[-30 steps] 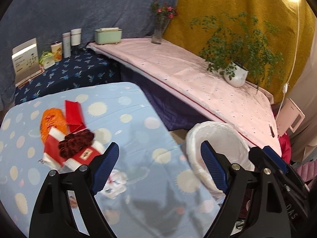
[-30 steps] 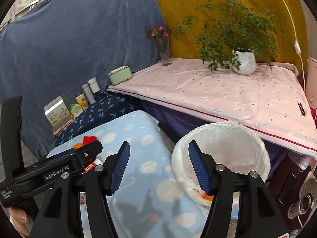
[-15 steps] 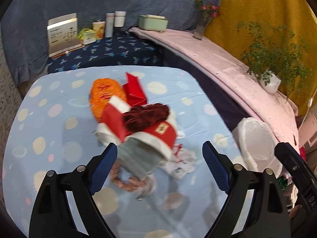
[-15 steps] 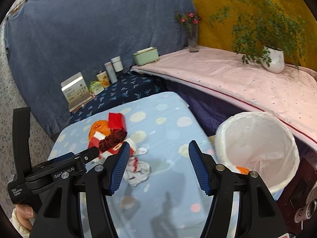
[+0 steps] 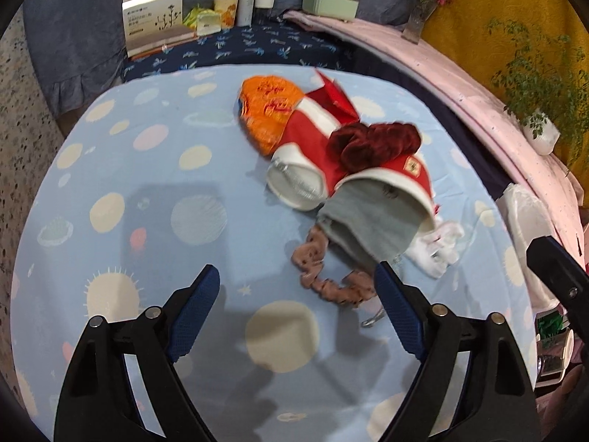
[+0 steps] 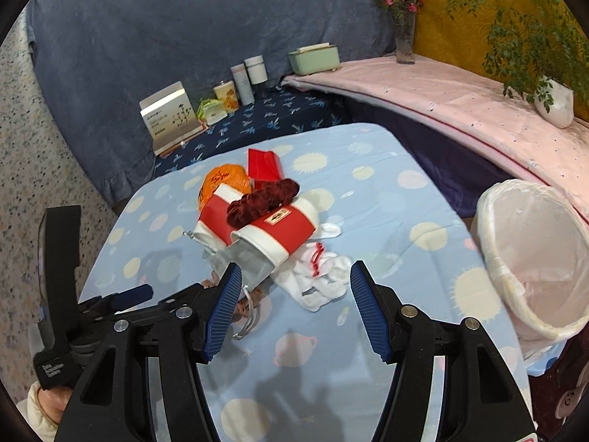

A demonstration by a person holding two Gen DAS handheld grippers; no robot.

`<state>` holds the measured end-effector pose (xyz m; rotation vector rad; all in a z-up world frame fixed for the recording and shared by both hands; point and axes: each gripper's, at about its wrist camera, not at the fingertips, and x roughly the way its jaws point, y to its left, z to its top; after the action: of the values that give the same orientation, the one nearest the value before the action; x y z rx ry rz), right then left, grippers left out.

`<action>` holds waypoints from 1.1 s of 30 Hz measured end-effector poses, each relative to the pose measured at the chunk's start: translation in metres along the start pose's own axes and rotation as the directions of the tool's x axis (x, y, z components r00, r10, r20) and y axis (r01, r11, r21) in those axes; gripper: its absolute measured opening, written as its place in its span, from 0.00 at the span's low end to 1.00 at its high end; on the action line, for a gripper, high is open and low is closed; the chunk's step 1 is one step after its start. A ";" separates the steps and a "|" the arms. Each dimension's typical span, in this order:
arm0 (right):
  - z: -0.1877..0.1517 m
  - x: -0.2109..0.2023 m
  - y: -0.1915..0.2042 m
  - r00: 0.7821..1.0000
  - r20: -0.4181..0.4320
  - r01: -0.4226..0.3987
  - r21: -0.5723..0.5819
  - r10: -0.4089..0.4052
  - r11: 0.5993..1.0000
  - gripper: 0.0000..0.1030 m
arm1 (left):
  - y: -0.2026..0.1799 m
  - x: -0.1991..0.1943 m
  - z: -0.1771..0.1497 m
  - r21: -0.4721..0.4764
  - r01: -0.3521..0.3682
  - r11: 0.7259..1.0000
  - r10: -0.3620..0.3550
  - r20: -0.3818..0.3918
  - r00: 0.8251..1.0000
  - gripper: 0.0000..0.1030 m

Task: Collect trash
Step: 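Move both grippers back over the remaining trash pile, then grasp the beaded brown scrunchie with the left gripper while the right gripper grasps the grey cloth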

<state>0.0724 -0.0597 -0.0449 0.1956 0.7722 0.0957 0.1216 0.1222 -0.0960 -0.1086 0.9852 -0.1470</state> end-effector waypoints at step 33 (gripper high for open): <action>-0.022 0.104 0.042 0.965 -0.218 -0.138 0.064 0.149 0.988 0.33 | 0.036 0.017 -0.001 -0.025 0.024 0.999 -0.025 -0.041 0.999 0.06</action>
<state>0.1302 0.0013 -0.1224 0.2902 0.9838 0.2395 0.1325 0.1545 -0.1165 -0.1403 1.0276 -0.1606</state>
